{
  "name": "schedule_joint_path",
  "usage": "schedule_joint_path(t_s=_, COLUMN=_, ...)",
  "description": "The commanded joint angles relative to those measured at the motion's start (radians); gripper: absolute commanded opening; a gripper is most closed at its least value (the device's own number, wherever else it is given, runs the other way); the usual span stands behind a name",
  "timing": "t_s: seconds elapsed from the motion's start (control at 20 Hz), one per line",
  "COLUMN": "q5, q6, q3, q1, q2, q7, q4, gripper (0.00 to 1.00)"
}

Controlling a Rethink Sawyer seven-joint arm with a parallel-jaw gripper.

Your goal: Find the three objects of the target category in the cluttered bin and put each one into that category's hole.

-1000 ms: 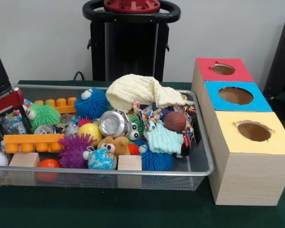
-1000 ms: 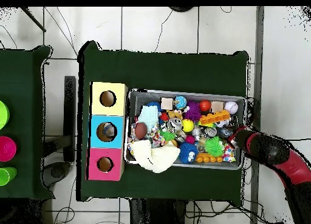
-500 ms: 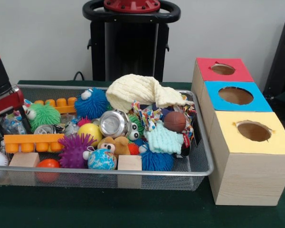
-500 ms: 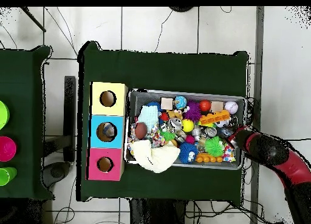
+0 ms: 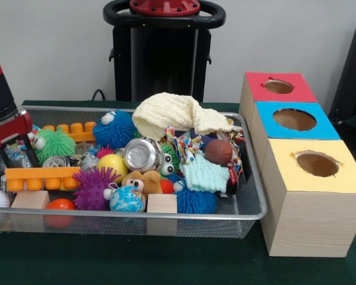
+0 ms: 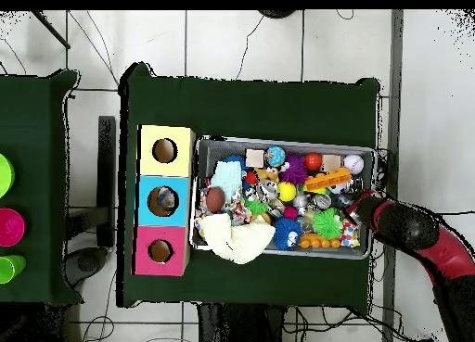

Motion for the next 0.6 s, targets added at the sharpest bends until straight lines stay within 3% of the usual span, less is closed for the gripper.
schedule_joint_path(t_s=0.05, q5=-0.081, q6=-0.065, q3=-0.080, q1=0.021, q2=0.044, q7=0.087, q4=-0.002, gripper=0.00)
schedule_joint_path(t_s=0.3, q5=-0.049, q6=-0.047, q3=-0.064, q1=0.013, q2=0.018, q7=0.095, q4=0.008, gripper=0.00)
schedule_joint_path(t_s=0.6, q5=0.001, q6=0.025, q3=-0.061, q1=0.022, q2=-0.162, q7=0.143, q4=0.099, gripper=0.00)
